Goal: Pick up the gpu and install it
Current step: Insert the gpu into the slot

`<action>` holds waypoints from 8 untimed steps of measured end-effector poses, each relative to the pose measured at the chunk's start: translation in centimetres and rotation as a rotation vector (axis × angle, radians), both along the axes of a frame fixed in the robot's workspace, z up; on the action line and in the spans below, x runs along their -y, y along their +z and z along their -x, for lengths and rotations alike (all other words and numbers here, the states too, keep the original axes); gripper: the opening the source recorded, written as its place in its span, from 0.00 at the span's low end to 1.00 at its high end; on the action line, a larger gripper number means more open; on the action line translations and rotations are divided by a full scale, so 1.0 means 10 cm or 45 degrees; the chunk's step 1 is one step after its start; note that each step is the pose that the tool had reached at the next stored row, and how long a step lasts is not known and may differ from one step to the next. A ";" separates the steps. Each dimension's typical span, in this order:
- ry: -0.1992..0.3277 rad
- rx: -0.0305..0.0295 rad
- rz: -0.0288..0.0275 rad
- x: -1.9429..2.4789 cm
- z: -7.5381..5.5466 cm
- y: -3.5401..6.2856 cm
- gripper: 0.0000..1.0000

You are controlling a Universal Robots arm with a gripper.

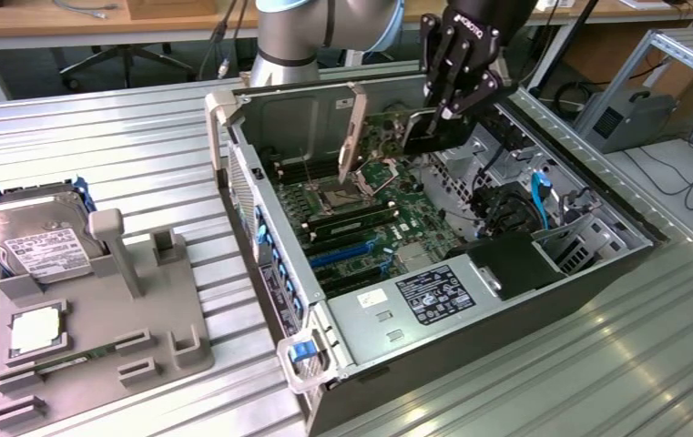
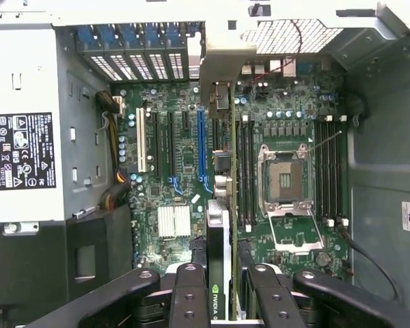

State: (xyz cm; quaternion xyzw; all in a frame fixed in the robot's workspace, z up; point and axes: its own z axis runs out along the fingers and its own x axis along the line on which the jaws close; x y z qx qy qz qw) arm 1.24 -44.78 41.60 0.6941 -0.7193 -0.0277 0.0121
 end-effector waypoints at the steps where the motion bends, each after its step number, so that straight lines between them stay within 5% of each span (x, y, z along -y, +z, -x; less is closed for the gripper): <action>1: 0.000 0.0000 0.0001 0.000 0.00 -0.009 0.27; 8: 0.000 -0.0001 0.0001 0.000 0.01 -0.114 0.27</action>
